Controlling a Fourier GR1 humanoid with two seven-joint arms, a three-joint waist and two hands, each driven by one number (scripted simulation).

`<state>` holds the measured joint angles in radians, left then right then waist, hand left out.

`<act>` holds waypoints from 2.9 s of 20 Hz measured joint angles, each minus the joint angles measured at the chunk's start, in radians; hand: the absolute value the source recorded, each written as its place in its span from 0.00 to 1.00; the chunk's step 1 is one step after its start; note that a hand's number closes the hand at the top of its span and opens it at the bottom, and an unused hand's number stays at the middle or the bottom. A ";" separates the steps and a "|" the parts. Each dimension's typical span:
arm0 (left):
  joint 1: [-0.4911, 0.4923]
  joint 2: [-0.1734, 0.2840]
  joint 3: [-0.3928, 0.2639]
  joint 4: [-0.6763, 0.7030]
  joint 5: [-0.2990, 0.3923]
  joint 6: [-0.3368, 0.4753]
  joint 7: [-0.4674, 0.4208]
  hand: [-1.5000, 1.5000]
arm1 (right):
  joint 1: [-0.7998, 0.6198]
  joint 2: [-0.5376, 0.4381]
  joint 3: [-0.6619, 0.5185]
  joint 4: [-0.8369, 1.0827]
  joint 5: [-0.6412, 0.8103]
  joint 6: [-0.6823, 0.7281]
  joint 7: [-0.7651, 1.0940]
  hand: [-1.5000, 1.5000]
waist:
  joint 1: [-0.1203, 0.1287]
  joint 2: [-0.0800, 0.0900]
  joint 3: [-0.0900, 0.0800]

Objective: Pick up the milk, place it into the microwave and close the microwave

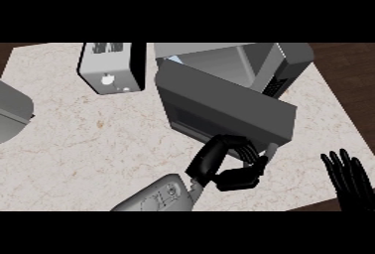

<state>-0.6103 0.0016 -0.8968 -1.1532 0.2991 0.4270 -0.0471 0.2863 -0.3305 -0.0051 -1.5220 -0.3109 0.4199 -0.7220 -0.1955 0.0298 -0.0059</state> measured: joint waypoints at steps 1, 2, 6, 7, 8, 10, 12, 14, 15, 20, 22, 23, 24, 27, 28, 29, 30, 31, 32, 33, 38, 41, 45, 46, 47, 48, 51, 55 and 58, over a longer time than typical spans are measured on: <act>-0.012 0.002 0.009 0.015 0.013 0.021 -0.013 0.00 | 0.003 -0.005 0.004 -0.015 -0.007 0.004 0.008 0.00 | -0.007 0.002 0.000; -0.023 0.000 0.014 0.027 0.026 0.042 -0.026 0.00 | 0.005 -0.011 0.008 -0.029 -0.015 0.009 0.016 0.00 | -0.013 0.003 0.000; -0.079 -0.001 0.060 0.080 0.084 0.106 -0.066 1.00 | 0.022 -0.034 0.022 -0.081 -0.047 0.030 0.047 0.00 | -0.041 0.009 0.000; -0.093 -0.001 0.070 0.093 0.099 0.117 -0.076 1.00 | 0.025 -0.039 0.025 -0.092 -0.055 0.035 0.055 0.00 | -0.047 0.012 0.000; -0.108 -0.002 0.079 0.107 0.114 0.124 -0.085 1.00 | 0.026 -0.044 0.028 -0.104 -0.062 0.039 0.062 0.00 | -0.054 0.014 0.000; -0.133 -0.002 0.100 0.126 0.152 0.134 -0.103 1.00 | 0.025 -0.054 0.034 -0.129 -0.078 0.048 0.077 0.00 | -0.068 0.020 -0.001; -0.155 -0.002 0.123 0.149 0.187 0.137 -0.126 1.00 | 0.025 -0.063 0.039 -0.153 -0.093 0.055 0.089 0.00 | -0.079 0.026 -0.001; -0.182 -0.002 0.145 0.171 0.219 0.141 -0.143 1.00 | 0.030 -0.069 0.047 -0.170 -0.107 0.063 0.100 0.00 | -0.093 0.031 -0.001; -0.197 -0.002 0.155 0.184 0.232 0.143 -0.151 1.00 | 0.029 -0.070 0.048 -0.178 -0.116 0.064 0.105 0.00 | -0.098 0.033 0.000; -0.259 -0.002 0.196 0.251 0.288 0.144 -0.195 1.00 | 0.038 -0.093 0.042 -0.216 -0.154 0.075 0.132 0.00 | -0.129 0.043 0.000; -0.261 -0.002 0.201 0.260 0.306 0.144 -0.218 1.00 | 0.043 -0.100 0.041 -0.230 -0.168 0.081 0.140 0.00 | -0.137 0.043 0.001; -0.262 -0.002 0.201 0.263 0.314 0.144 -0.228 1.00 | 0.043 -0.102 0.041 -0.238 -0.176 0.083 0.143 0.00 | -0.138 0.043 0.001; -0.261 -0.002 0.201 0.265 0.322 0.145 -0.238 1.00 | 0.044 -0.105 0.041 -0.246 -0.183 0.085 0.147 0.00 | -0.140 0.042 0.001; -0.258 -0.002 0.202 0.269 0.341 0.151 -0.270 1.00 | 0.043 -0.116 0.039 -0.266 -0.204 0.094 0.157 0.00 | -0.146 0.043 0.002; -0.257 -0.002 0.203 0.270 0.347 0.153 -0.279 1.00 | 0.048 -0.120 0.037 -0.270 -0.212 0.097 0.161 0.00 | -0.149 0.043 0.002; -0.257 -0.001 0.202 0.273 0.352 0.157 -0.287 1.00 | 0.050 -0.124 0.037 -0.275 -0.217 0.101 0.165 0.00 | -0.151 0.042 0.003; -0.257 -0.001 0.202 0.273 0.358 0.157 -0.295 1.00 | 0.050 -0.127 0.038 -0.280 -0.224 0.103 0.169 0.00 | -0.152 0.043 0.003; -0.257 -0.001 0.201 0.275 0.363 0.161 -0.303 1.00 | 0.050 -0.132 0.036 -0.285 -0.231 0.107 0.172 0.00 | -0.154 0.043 0.003; -0.257 -0.002 0.201 0.277 0.369 0.163 -0.310 1.00 | 0.051 -0.134 0.035 -0.290 -0.237 0.109 0.175 0.00 | -0.155 0.043 0.003; -0.257 -0.001 0.201 0.278 0.375 0.164 -0.317 1.00 | 0.052 -0.138 0.034 -0.297 -0.242 0.112 0.179 0.00 | -0.157 0.042 0.003; -0.257 -0.001 0.198 0.287 0.395 0.176 -0.352 1.00 | 0.051 -0.158 0.024 -0.326 -0.270 0.122 0.191 0.00 | -0.166 0.043 0.004; -0.257 0.000 0.198 0.292 0.408 0.182 -0.369 1.00 | 0.051 -0.168 0.013 -0.345 -0.282 0.124 0.195 0.00 | -0.174 0.042 0.004; -0.258 0.000 0.195 0.296 0.422 0.193 -0.388 1.00 | 0.055 -0.179 0.006 -0.361 -0.307 0.131 0.204 0.00 | -0.178 0.043 0.006; -0.259 -0.001 0.195 0.296 0.426 0.194 -0.393 1.00 | 0.058 -0.178 0.007 -0.364 -0.317 0.133 0.206 0.00 | -0.177 0.044 0.006; -0.260 -0.001 0.195 0.298 0.429 0.196 -0.397 1.00 | 0.061 -0.180 0.007 -0.367 -0.327 0.136 0.209 0.00 | -0.178 0.044 0.006; -0.260 -0.001 0.194 0.298 0.432 0.197 -0.401 1.00 | 0.063 -0.183 0.006 -0.369 -0.334 0.139 0.212 0.00 | -0.178 0.045 0.006; -0.262 -0.001 0.190 0.301 0.441 0.201 -0.414 1.00 | 0.073 -0.189 0.009 -0.378 -0.355 0.147 0.223 0.00 | -0.180 0.046 0.007; -0.264 -0.001 0.187 0.308 0.452 0.209 -0.432 1.00 | 0.085 -0.204 0.003 -0.387 -0.377 0.158 0.235 0.00 | -0.184 0.046 0.007; -0.264 -0.001 0.186 0.310 0.462 0.215 -0.442 1.00 | 0.093 -0.215 0.000 -0.399 -0.390 0.166 0.244 0.00 | -0.189 0.046 0.007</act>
<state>-0.8746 0.0009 -0.7108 -0.8430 0.7613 0.6416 -0.4893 0.3790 -0.5459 -0.0050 -1.9207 -0.7014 0.5854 -0.4777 -0.3848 0.0761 0.0009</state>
